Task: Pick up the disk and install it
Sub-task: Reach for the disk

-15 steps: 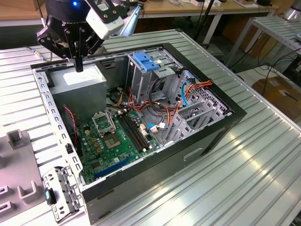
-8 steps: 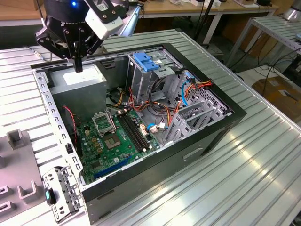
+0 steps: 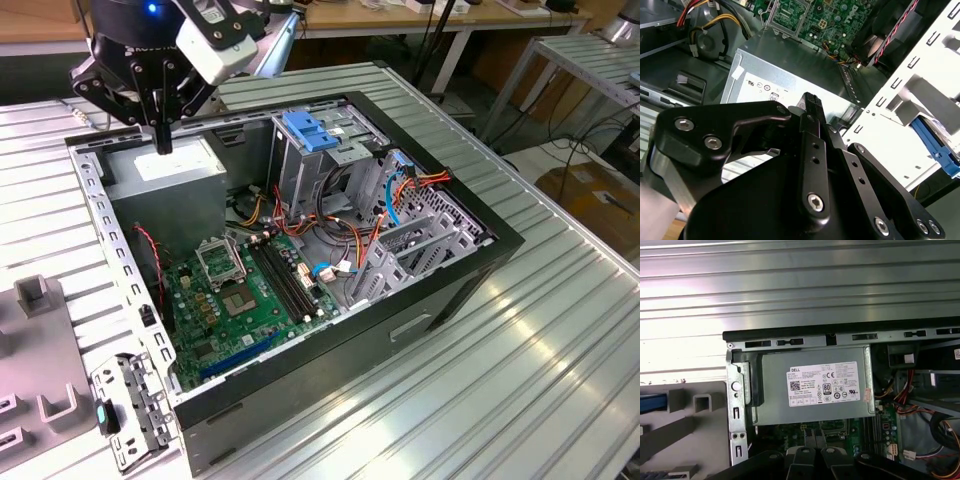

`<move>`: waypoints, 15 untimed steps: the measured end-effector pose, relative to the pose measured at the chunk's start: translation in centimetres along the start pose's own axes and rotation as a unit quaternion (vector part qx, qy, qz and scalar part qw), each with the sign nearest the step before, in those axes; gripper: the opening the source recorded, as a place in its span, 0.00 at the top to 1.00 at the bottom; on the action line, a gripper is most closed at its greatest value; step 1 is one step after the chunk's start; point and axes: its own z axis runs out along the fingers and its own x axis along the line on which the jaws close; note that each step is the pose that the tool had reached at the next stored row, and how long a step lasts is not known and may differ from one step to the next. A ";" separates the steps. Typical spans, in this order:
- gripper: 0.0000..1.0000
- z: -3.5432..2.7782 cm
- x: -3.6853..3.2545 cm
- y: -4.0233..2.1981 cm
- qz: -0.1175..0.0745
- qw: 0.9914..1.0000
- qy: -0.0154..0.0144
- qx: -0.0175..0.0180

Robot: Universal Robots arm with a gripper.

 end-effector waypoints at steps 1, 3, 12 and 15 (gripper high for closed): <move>0.89 0.00 0.03 0.00 0.000 1.000 0.000 0.000; 0.89 0.00 0.08 -0.01 0.000 1.000 0.000 0.000; 0.89 0.00 0.33 -0.03 0.000 1.000 0.000 0.000; 0.89 0.00 0.43 -0.03 0.000 1.000 0.000 0.000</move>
